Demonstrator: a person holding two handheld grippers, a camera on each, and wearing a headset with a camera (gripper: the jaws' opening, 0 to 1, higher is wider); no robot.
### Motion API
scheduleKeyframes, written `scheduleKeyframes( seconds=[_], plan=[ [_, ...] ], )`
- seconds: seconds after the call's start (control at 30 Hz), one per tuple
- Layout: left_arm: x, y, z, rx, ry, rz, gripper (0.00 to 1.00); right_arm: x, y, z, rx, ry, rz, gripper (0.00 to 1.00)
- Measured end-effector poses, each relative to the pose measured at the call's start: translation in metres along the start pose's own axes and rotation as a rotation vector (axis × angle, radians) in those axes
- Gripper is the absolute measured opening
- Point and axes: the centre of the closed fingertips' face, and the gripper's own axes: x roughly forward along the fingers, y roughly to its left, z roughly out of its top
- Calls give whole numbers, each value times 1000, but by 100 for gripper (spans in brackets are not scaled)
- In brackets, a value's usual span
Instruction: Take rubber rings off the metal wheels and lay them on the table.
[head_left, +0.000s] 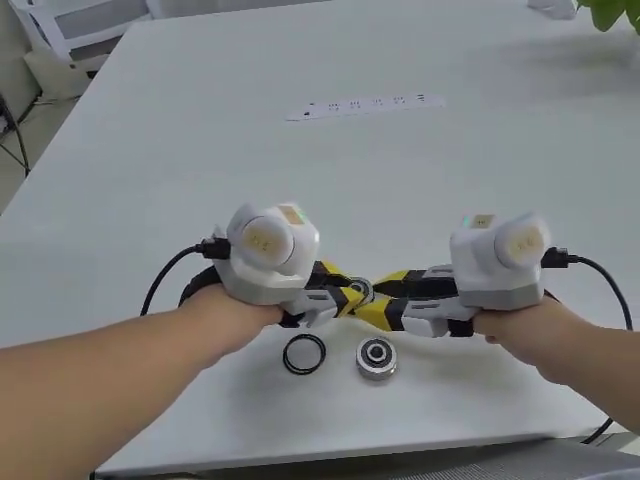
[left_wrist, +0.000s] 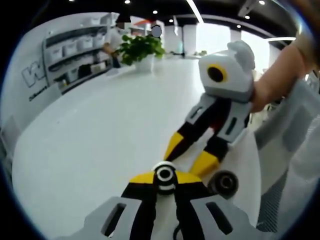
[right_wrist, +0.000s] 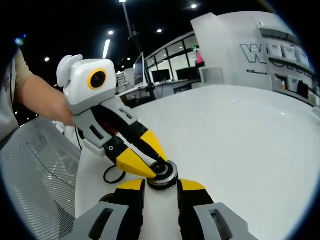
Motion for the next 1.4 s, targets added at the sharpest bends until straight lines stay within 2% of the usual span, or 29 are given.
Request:
scheduleKeyframes(
  seconds=[0.37, 0.5, 0.83, 0.9, 1.4],
  plan=[
    [0, 0, -1, -5, -3, 3, 14, -1, -1, -2, -15, 10, -8, 19],
    [1, 1, -1, -9, -4, 5, 14, -3, -2, -5, -19, 20, -12, 13],
    [1, 1, -1, -15, -5, 15, 14, -4, -1, -6, -20, 24, -14, 9],
    [1, 1, -2, -16, -5, 16, 14, -5, -1, -7, -26, 27, -16, 6],
    [1, 0, -2, -4, -3, 23, 14, -8, -5, -7, 31, 20, -31, 0]
  ],
)
